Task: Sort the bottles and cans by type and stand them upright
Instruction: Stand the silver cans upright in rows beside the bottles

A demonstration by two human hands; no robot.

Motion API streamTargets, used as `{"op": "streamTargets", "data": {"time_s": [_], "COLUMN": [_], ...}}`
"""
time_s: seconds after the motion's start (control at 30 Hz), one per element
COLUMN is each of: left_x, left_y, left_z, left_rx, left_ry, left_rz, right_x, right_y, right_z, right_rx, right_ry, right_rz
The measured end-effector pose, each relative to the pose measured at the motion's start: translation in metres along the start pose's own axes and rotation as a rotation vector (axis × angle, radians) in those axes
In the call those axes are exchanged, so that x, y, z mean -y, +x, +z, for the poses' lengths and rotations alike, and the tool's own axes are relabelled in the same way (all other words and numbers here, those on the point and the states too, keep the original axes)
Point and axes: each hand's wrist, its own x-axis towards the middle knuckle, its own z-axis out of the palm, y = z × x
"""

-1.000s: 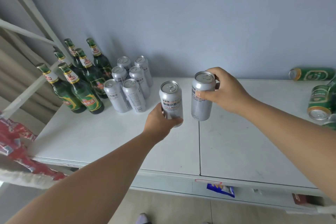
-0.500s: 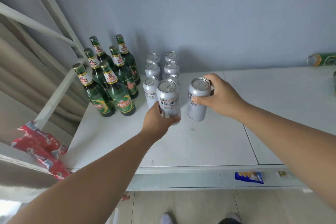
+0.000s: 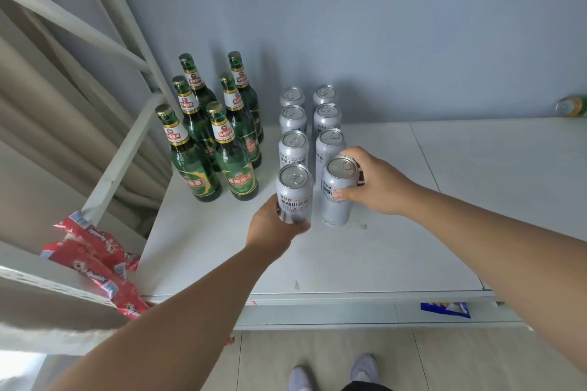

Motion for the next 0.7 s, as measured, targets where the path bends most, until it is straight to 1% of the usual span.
{"op": "streamTargets", "data": {"time_s": [0.17, 0.47, 0.7], "left_x": [0.014, 0.016, 0.02], "left_y": [0.009, 0.019, 0.022], "left_z": [0.005, 0.012, 0.018], "left_rx": [-0.016, -0.011, -0.007], "left_ry": [0.019, 0.063, 0.044], "left_rz": [-0.031, -0.02, -0.02], "right_x": [-0.005, -0.015, -0.023], "right_y": [0.003, 0.006, 0.008], "right_z": [0.006, 0.006, 0.016], "right_rx": [0.006, 0.045, 0.051], "right_ry": [-0.02, -0.045, 0.005], "right_rz": [0.021, 0.022, 0.012]}}
